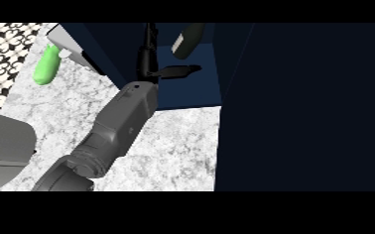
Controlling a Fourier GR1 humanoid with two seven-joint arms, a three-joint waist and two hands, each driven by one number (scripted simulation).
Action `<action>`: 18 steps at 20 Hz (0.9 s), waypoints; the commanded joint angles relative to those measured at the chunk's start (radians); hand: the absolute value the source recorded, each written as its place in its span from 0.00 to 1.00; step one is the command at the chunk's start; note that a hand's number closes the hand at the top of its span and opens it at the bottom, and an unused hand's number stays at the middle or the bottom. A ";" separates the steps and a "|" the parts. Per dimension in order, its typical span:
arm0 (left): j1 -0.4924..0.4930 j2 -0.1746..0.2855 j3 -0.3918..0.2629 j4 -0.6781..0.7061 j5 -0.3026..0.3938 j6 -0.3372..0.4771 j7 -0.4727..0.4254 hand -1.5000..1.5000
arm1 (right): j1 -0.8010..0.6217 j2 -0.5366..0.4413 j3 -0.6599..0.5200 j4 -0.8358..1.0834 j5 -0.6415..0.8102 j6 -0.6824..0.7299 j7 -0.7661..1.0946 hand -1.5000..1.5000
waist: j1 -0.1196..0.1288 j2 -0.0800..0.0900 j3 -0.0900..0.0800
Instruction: Pick up the wine, place it into the cabinet and close the cabinet
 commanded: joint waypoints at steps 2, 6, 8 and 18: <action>0.043 0.002 0.012 -0.004 0.049 -0.046 -0.005 0.00 | -0.023 0.009 0.045 -0.079 -0.001 -0.043 0.076 0.00 | 0.005 -0.007 -0.002; 0.061 0.002 0.025 -0.021 0.064 -0.085 -0.016 0.00 | -0.005 -0.008 0.000 -0.039 -0.026 -0.022 0.042 0.00 | 0.031 -0.008 -0.001; 0.069 0.002 -0.018 -0.030 0.093 -0.084 -0.028 0.00 | -0.054 -0.011 0.001 -0.061 -0.038 -0.043 0.094 0.00 | 0.014 -0.013 -0.001; 0.217 0.002 -0.194 -0.174 0.236 -0.073 -0.025 0.00 | -0.034 -0.004 0.021 -0.073 -0.013 -0.065 0.093 0.00 | 0.030 -0.023 0.000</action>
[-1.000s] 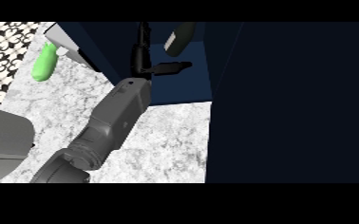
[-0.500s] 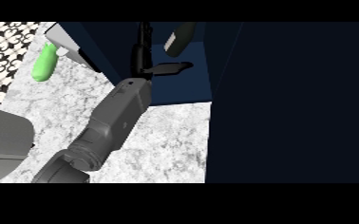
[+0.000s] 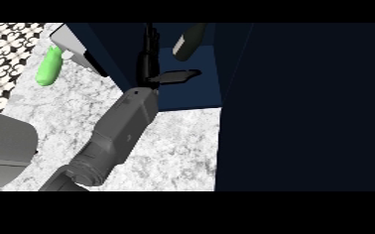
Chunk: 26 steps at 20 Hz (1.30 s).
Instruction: Pick up the wine, place it into the cabinet and close the cabinet
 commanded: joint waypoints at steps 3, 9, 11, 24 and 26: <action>0.187 0.001 -0.184 -0.193 0.126 0.057 0.032 0.00 | -0.040 -0.031 -0.070 -0.050 -0.046 -0.023 0.069 0.00 | 0.027 -0.010 0.000; 0.360 0.001 -0.419 -0.496 0.202 0.247 0.062 0.00 | 0.001 -0.031 -0.039 -0.106 -0.023 -0.026 0.082 0.00 | 0.056 -0.009 0.000; 0.389 0.001 -0.485 -0.596 0.188 0.341 0.100 0.00 | 0.057 -0.012 -0.013 -0.120 0.010 -0.023 0.038 0.00 | 0.062 -0.011 0.000; 0.708 0.006 -0.674 -1.160 0.002 0.596 0.194 0.00 | 0.022 -0.059 -0.115 -0.104 -0.077 -0.018 0.057 0.00 | 0.079 -0.009 0.000; 0.728 0.036 -0.657 -1.191 -0.037 0.624 0.215 0.00 | 0.073 -0.059 -0.127 -0.081 -0.101 0.022 -0.001 0.00 | 0.075 -0.007 0.001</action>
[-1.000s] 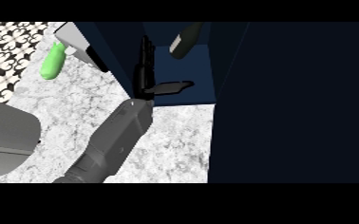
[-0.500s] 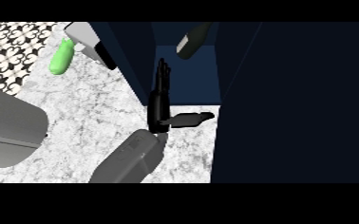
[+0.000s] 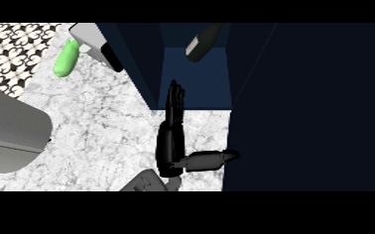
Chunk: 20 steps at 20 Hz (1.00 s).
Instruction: Pick up the wine, place it into the cabinet and close the cabinet
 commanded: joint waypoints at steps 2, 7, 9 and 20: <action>0.159 0.132 -0.036 -0.250 -0.051 0.053 0.061 0.00 | 0.049 0.021 0.026 -0.060 -0.026 0.005 -0.019 0.00 | 0.005 0.000 0.000; 0.184 0.132 -0.024 -0.355 -0.111 0.093 0.118 0.00 | 0.035 -0.005 0.012 -0.095 -0.064 0.006 0.047 0.00 | -0.002 0.002 0.000; 0.320 0.202 -0.098 -0.489 -0.123 0.077 0.089 0.00 | 0.044 -0.014 -0.034 -0.027 -0.114 0.049 -0.024 0.00 | 0.004 0.001 0.000; 0.456 0.402 -0.130 -0.701 -0.158 -0.036 0.122 0.00 | 0.047 -0.014 0.080 -0.054 -0.120 0.091 0.082 1.00 | 0.004 0.001 -0.001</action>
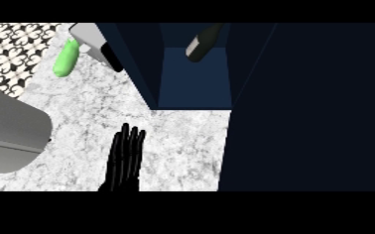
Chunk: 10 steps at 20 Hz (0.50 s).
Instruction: Pick up the wine, place it into the cabinet and close the cabinet
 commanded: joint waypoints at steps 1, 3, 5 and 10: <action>0.015 0.055 0.063 -0.008 0.033 -0.106 0.005 0.00 | 0.017 -0.036 -0.032 -0.086 -0.146 0.039 0.047 1.00 | -0.004 0.002 -0.001; 0.109 0.127 0.030 -0.102 0.007 -0.098 -0.018 0.00 | 0.061 -0.027 -0.005 -0.115 -0.126 0.058 0.020 1.00 | -0.002 0.000 0.000; 0.148 0.202 0.104 -0.153 0.057 -0.172 -0.036 0.00 | 0.044 -0.005 0.040 -0.097 -0.100 0.047 0.022 1.00 | 0.001 0.000 -0.001; 0.178 0.227 0.187 -0.155 0.105 -0.198 -0.048 0.00 | 0.120 0.042 0.151 -0.118 -0.199 0.029 0.131 1.00 | -0.004 -0.001 -0.001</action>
